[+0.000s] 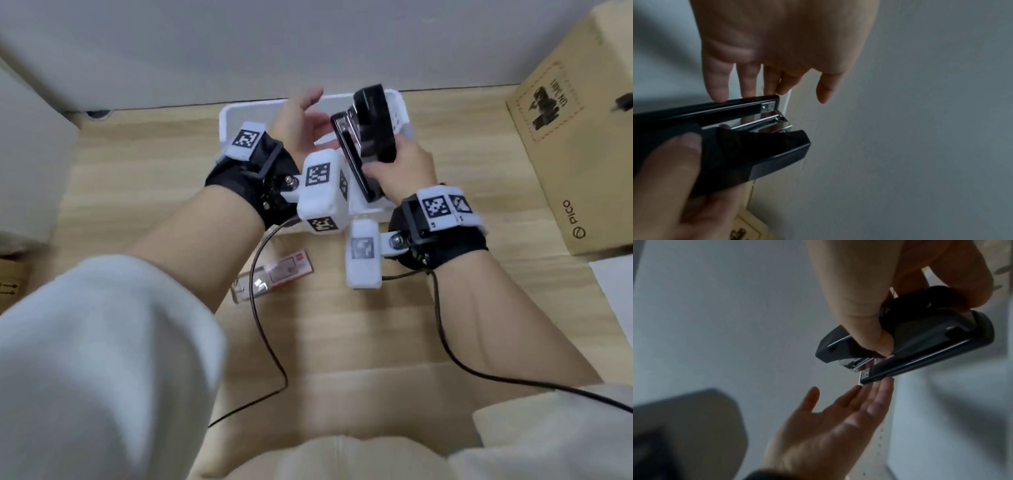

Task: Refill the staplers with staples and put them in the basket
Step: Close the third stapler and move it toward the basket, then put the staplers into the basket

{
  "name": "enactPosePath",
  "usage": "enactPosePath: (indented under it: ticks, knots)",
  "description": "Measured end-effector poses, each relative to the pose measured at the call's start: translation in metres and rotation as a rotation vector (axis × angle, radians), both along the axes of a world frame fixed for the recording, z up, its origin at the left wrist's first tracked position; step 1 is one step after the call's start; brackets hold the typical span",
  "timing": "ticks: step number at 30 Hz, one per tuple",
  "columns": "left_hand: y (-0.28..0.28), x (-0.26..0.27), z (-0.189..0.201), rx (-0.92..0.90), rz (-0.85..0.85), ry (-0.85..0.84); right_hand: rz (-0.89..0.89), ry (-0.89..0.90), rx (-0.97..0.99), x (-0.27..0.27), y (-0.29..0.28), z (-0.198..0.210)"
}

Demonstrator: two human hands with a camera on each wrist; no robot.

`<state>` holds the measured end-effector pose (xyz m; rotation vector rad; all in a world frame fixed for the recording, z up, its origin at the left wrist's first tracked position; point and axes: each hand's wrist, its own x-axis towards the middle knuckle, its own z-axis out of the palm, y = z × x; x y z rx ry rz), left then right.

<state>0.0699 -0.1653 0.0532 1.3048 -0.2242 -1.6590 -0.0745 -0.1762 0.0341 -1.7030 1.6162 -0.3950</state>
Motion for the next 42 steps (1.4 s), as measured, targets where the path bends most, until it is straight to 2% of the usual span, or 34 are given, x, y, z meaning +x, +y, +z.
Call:
enactPosePath:
  ticks: [5,13,16,18,21,23,25,27,29,31,33,36,39,42]
  knots:
    - [-0.023,-0.006,-0.027,0.152,-0.125,-0.053,0.021,0.181,0.045,0.002,-0.009,-0.035]
    - [-0.019,-0.016,-0.039,0.133,-0.253,-0.054,0.071,0.343,0.086,0.005,-0.012,-0.045]
    - [-0.006,-0.016,-0.023,0.079,-0.278,-0.089,0.044,0.267,0.062,0.006,-0.003,-0.032]
    - [0.009,-0.01,-0.006,0.014,-0.249,-0.119,0.009,0.158,-0.04,0.009,0.008,-0.017]
    - [0.05,0.012,0.015,-0.117,-0.14,-0.158,0.007,-0.082,-0.275,0.02,0.036,0.006]
    - [0.089,0.031,0.023,-0.216,-0.008,-0.224,0.046,-0.243,-0.321,0.035,0.061,0.012]
    - [0.13,0.051,0.024,-0.265,0.144,-0.361,0.101,-0.365,-0.266,0.055,0.087,0.01]
    - [0.167,0.072,0.017,-0.288,0.263,-0.542,0.181,-0.406,-0.171,0.079,0.116,0.003]
    - [0.201,0.092,0.003,-0.261,0.303,-0.693,0.282,-0.38,-0.066,0.102,0.145,-0.009]
    - [0.229,0.109,-0.015,-0.189,0.312,-0.735,0.409,-0.3,0.049,0.122,0.173,-0.022]
    - [0.25,0.121,-0.033,-0.099,0.304,-0.638,0.527,-0.198,0.15,0.141,0.197,-0.037]
    - [0.273,0.126,-0.052,-0.048,0.294,-0.318,0.617,-0.089,0.227,0.162,0.22,-0.052]
    - [0.289,0.122,-0.064,-0.039,0.184,-0.132,0.594,-0.107,0.245,0.172,0.228,-0.055]
    - [0.297,0.12,-0.068,-0.038,0.132,-0.036,0.569,-0.116,0.246,0.173,0.23,-0.056]
